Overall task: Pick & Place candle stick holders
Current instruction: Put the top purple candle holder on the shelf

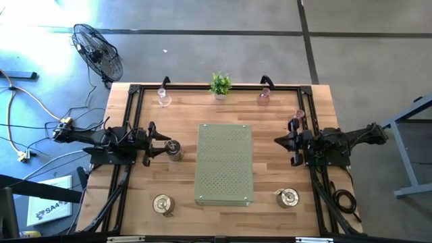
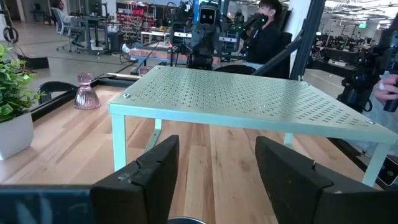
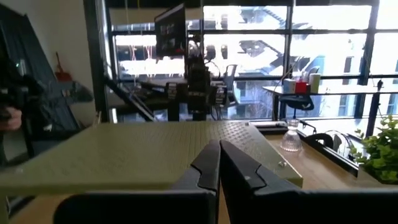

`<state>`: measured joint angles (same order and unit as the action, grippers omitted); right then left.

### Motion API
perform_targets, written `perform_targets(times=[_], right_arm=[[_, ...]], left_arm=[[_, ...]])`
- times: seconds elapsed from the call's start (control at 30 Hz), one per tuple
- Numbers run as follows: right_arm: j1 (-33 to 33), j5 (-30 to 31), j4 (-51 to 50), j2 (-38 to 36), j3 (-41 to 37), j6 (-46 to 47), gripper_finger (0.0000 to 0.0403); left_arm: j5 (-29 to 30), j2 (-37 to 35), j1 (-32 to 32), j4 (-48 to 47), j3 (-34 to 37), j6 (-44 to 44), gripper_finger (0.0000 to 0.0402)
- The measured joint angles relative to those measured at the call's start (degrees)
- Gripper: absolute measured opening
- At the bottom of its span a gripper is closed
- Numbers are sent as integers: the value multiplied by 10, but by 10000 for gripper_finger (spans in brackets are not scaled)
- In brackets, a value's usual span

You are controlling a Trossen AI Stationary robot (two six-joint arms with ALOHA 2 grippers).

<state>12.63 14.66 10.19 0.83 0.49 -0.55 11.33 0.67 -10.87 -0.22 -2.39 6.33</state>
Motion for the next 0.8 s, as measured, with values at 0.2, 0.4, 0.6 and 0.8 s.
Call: perform_targets(times=[0.2,0.4,0.6,0.8], right_arm=[[0,16,12,0,0,18,5],[0,78,-2,0,0,35,5],[0,116,-3,0,0,35,20],[0,133,4,0,1,21,86]], left_arm=[[0,0,0,1,0,0,209],[0,0,0,2,0,0,209],[0,0,0,2,0,23,209],[-3,0,0,2,0,32,209]])
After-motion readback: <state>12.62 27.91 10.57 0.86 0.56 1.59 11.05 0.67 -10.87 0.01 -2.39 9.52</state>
